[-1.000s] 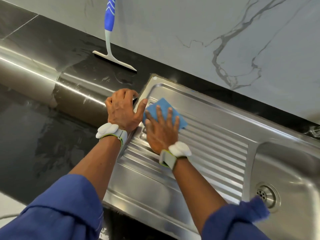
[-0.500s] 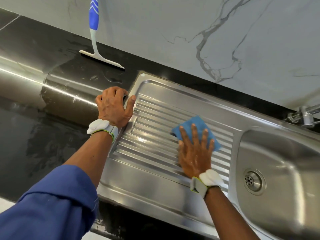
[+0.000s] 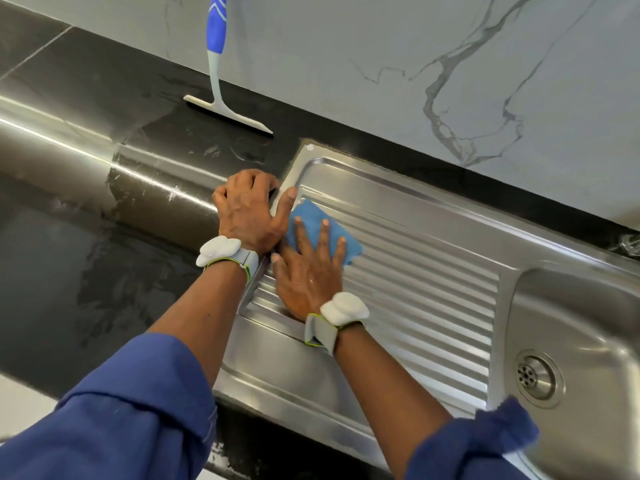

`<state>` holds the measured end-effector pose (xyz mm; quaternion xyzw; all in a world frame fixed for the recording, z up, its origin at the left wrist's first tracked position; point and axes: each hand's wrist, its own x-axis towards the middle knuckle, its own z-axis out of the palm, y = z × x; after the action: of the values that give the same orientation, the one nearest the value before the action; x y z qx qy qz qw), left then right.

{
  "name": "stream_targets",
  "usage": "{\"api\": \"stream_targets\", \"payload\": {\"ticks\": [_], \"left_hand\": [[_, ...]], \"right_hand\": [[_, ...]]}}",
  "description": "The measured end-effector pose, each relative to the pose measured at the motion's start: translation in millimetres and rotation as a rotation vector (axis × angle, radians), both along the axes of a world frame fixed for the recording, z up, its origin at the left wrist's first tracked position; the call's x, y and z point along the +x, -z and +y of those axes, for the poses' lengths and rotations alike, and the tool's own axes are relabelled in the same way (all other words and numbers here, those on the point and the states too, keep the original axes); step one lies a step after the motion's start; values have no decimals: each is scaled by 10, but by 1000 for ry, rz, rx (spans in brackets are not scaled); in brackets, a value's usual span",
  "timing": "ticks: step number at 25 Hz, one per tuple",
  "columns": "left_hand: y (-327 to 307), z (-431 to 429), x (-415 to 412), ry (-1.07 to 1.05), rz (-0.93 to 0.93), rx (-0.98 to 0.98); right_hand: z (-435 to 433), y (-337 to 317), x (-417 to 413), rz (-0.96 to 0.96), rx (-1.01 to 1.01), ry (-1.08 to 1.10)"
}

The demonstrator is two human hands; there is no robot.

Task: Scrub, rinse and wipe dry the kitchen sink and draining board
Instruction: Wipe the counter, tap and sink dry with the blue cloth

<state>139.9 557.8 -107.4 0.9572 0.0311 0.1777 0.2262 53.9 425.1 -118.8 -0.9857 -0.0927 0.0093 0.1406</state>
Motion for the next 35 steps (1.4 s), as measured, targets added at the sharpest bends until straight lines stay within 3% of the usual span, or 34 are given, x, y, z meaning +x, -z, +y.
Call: {"api": "stream_targets", "payload": {"ticks": [4, 6, 11, 14, 15, 16, 19, 21, 24, 28, 30, 35], "left_hand": [[2, 4, 21, 31, 11, 21], [6, 20, 18, 44, 15, 55], [4, 34, 12, 58, 29, 91], [14, 26, 10, 48, 48, 103], [18, 18, 5, 40, 54, 107], [17, 14, 6, 40, 61, 96], [9, 30, -53, 29, 3, -34], [27, 75, -122, 8, -76, -132], [49, 137, -253, -71, -115, -227], [11, 142, -293, -74, -74, -203], [11, 135, -294, -62, -45, -154], [13, 149, -284, -63, -14, -136]], "right_hand": [[-220, 42, -301, -122, -93, -199], [-539, 49, -521, -122, -107, -184], [-1599, 99, -974, -98, -192, 163], [-1928, 73, -1116, 48, -120, 609], [-1819, 47, -1122, 61, -119, 670], [-1627, 31, -1126, 30, -114, 617], [-828, 107, -892, -80, -102, 82], [-331, 83, -433, -117, -60, 8], [72, 61, -49, -11, -88, -10], [-398, 29, -446, -61, -173, -333], [-828, 14, -688, -54, -161, -284], [-1745, -37, -1404, -1, -182, 131]]}}
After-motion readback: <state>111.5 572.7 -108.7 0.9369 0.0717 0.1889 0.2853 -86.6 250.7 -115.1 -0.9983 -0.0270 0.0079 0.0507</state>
